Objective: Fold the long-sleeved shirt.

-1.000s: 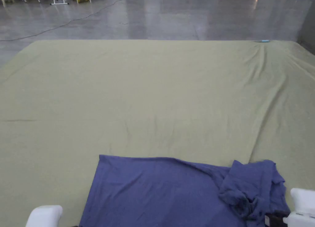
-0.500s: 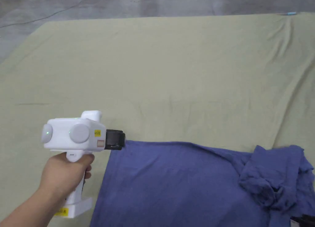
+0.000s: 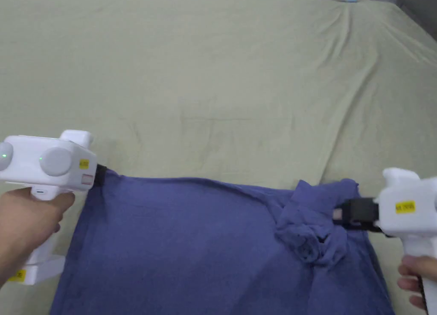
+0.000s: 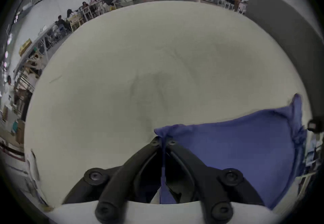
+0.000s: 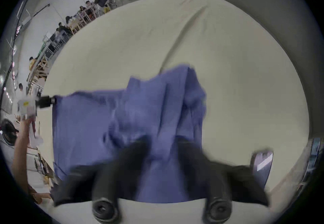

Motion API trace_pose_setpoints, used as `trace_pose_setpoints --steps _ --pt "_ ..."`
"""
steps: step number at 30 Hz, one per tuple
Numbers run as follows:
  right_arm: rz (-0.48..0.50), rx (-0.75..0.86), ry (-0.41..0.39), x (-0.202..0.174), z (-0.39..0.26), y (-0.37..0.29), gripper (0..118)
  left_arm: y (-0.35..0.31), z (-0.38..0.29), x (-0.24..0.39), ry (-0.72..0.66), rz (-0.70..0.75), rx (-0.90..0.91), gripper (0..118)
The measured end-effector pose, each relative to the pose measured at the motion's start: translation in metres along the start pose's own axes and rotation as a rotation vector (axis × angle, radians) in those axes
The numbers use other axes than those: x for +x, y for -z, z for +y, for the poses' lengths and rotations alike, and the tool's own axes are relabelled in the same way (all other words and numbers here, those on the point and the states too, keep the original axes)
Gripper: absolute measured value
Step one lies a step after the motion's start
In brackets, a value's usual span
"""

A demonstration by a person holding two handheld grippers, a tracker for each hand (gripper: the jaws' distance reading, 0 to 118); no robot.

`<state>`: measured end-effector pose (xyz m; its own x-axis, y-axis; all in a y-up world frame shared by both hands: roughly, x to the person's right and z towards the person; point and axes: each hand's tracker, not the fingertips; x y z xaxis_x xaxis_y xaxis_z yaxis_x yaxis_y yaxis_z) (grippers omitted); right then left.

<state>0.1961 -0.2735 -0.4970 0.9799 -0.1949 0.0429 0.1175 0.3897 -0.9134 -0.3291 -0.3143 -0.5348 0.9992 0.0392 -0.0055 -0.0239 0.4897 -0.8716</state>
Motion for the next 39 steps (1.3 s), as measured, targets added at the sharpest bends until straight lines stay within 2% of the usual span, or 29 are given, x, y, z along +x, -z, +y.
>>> trace_pose_setpoints --steps 1,3,4,6,7,8,9,10,11,12,13,15,16,17,18,23,26,31,35,39 --pt "-0.001 -0.018 0.051 0.002 0.021 0.007 118 -0.007 0.0 0.001 -0.003 0.019 0.001 0" --pt "0.018 -0.015 0.068 0.004 0.056 0.019 118 -0.017 0.0 0.001 -0.005 0.006 0.019 0" --pt "0.021 -0.064 0.101 0.006 0.073 0.031 118 -0.018 0.003 -0.001 -0.006 0.001 0.028 0" --pt "-0.064 -0.166 0.19 0.007 0.091 0.057 116 -0.023 0.003 -0.001 -0.003 0.004 0.028 0" --pt "-0.101 -0.205 0.199 0.009 0.095 0.071 99 -0.025 0.003 -0.001 0.0 0.006 0.03 0" --pt "-0.116 -0.238 0.217 0.009 0.095 0.082 72 -0.028 0.002 -0.001 0.002 0.007 0.032 0" --pt "-0.117 -0.275 0.217 0.009 0.094 0.09 52 -0.029 0.001 -0.002 0.003 0.008 0.031 0" --pt "-0.124 -0.301 0.222 0.008 0.091 0.096 51 -0.032 0.0 -0.002 0.001 0.008 0.031 0" --pt "-0.126 -0.309 0.228 0.006 0.083 0.098 43 -0.034 -0.001 -0.003 -0.001 0.007 0.035 0" --pt "-0.123 -0.253 0.206 0.003 0.08 0.089 19 -0.035 -0.002 -0.005 0.0 0.005 0.035 0" --pt "-0.135 -0.222 0.174 -0.001 0.078 0.081 12 -0.037 -0.004 -0.007 0.003 0.006 0.036 0" --pt "-0.049 -0.185 0.147 -0.003 0.072 0.068 12 -0.043 -0.008 -0.01 -0.001 0.001 0.042 0" --pt "-0.049 -0.154 0.123 -0.007 0.066 0.056 12 -0.048 -0.011 -0.012 -0.006 -0.006 0.044 0" --pt "-0.038 -0.124 0.039 -0.012 0.058 0.043 12 -0.054 -0.014 -0.013 -0.009 -0.015 0.049 0" --pt "-0.008 -0.094 -0.011 -0.015 0.05 0.03 12 -0.062 -0.018 -0.015 -0.015 -0.031 0.056 0" --pt "0.049 0.023 -0.201 -0.016 -0.016 -0.048 12 -0.114 -0.059 -0.023 0.015 -0.078 0.084 0" --pt "0.068 0.021 -0.224 -0.007 -0.068 -0.08 12 -0.142 -0.096 -0.031 0.01 -0.099 0.061 0" --pt "0.062 -0.048 -0.242 0.009 -0.135 -0.086 12 -0.164 -0.164 -0.038 0.01 -0.091 -0.05 0" --pt "0.057 -0.124 -0.203 0.023 -0.169 -0.067 12 -0.154 -0.208 -0.034 0.007 -0.09 -0.152 0" --pt "0.022 -0.141 -0.207 0.027 -0.187 -0.046 12 -0.129 -0.234 -0.027 0.022 -0.069 -0.202 0"
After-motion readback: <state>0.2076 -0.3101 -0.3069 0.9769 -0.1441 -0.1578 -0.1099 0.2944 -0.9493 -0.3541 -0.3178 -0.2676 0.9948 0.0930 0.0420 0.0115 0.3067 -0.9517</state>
